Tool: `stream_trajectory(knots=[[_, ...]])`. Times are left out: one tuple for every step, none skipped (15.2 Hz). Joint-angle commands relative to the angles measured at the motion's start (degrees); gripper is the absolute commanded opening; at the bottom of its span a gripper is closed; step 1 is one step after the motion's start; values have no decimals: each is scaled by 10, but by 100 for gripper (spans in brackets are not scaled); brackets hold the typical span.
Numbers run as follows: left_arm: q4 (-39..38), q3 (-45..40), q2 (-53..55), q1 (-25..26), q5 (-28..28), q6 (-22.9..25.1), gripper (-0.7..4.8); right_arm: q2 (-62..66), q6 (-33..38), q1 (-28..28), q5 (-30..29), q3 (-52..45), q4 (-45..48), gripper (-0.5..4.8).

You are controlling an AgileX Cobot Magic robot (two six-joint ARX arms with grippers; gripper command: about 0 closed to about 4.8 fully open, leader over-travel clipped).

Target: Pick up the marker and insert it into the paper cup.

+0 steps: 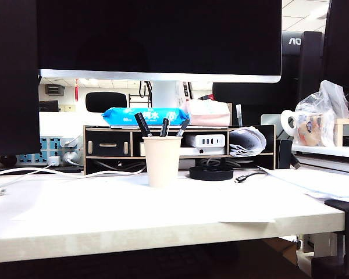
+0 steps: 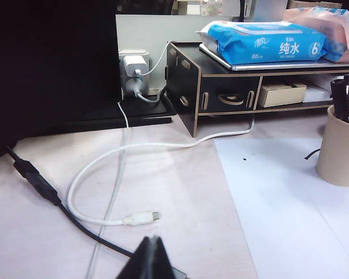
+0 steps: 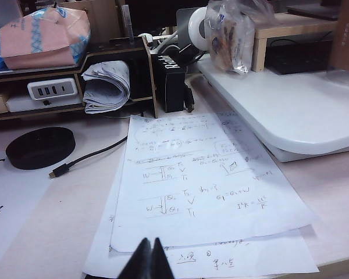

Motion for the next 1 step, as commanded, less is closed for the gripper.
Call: stream_trajectory(knots=[[7, 1, 0, 1, 2, 1, -5, 0, -1, 1, -1, -2, 10, -1]])
